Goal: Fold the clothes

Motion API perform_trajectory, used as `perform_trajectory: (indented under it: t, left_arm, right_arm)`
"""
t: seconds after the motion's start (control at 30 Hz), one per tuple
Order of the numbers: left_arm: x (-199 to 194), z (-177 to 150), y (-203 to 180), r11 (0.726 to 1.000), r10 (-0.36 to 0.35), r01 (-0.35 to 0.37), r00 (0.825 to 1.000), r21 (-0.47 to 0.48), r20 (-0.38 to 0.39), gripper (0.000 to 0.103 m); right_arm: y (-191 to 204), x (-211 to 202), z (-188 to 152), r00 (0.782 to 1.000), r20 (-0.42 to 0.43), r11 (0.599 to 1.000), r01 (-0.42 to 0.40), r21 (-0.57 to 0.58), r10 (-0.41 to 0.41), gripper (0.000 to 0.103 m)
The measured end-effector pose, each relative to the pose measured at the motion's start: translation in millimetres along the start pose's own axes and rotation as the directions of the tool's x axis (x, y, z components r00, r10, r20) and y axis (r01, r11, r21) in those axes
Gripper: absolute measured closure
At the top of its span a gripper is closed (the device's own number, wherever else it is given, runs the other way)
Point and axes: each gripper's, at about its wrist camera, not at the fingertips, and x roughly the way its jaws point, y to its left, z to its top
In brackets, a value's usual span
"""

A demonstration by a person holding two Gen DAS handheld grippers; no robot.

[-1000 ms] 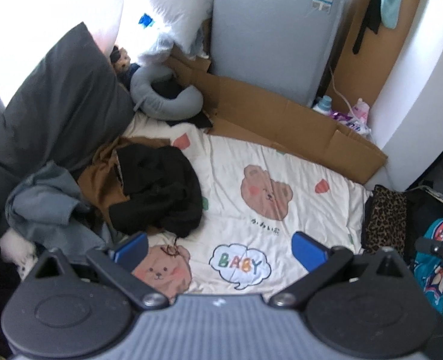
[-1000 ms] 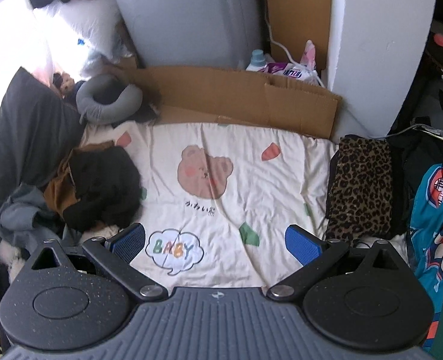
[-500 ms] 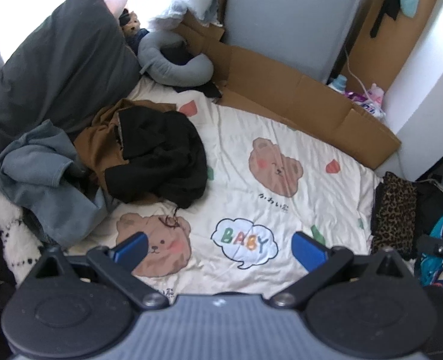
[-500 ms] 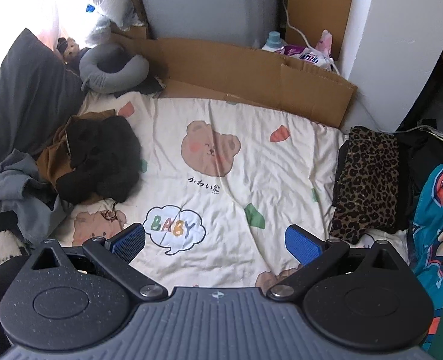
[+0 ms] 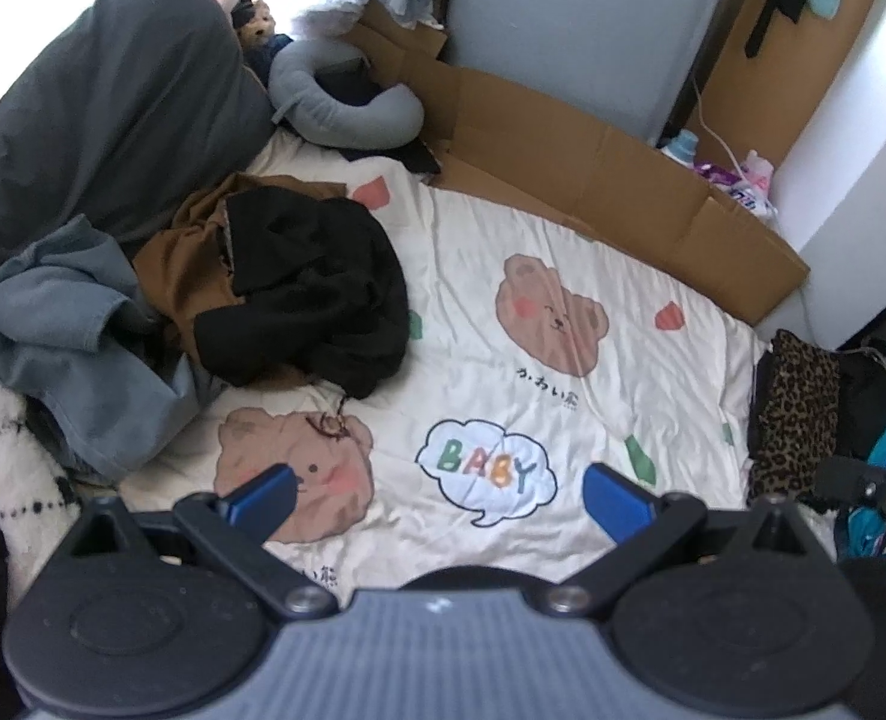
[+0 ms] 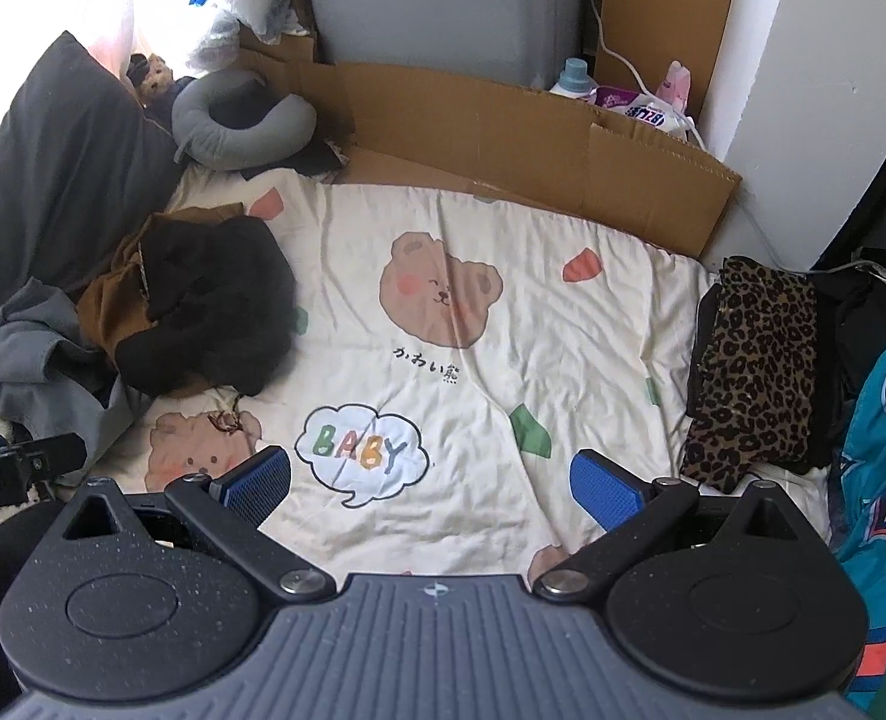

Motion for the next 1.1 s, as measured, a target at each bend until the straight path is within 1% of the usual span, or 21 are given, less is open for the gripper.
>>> perform_trajectory:
  t: [0.27, 0.4, 0.63, 0.8, 1.1]
  left_arm:
    - [4.6, -0.2, -0.5, 1.000, 0.021, -0.021, 0.999, -0.005, 0.024, 0.001]
    - [5.8, -0.9, -1.0, 1.000, 0.028, -0.028, 0.999, -0.009, 0.027, 0.001]
    - [4.9, -2.9, -1.1, 1.000, 0.020, -0.020, 0.999, -0.024, 0.029, 0.001]
    - [5.7, -2.1, -0.1, 0.999, 0.018, -0.017, 0.999, -0.030, 0.027, 0.001]
    - [6.4, -1.0, 1.0, 0.999, 0.035, -0.034, 0.999, -0.025, 0.027, 0.001]
  right_arm:
    - [-1.8, 5.2, 1.5, 1.000, -0.014, 1.000, 0.005, -0.006, -0.006, 0.001]
    - [0.6, 4.9, 1.0, 1.000, -0.006, 0.999, 0.031, -0.037, -0.031, 0.001]
    - [-5.4, 5.8, 0.5, 1.000, -0.021, 1.000, -0.005, -0.016, 0.005, 0.001]
    - [-6.1, 4.5, -1.2, 1.000, -0.017, 1.000, -0.008, -0.010, 0.008, 0.001]
    - [-9.2, 4.0, -0.9, 1.000, -0.015, 1.000, -0.013, -0.003, 0.013, 0.001]
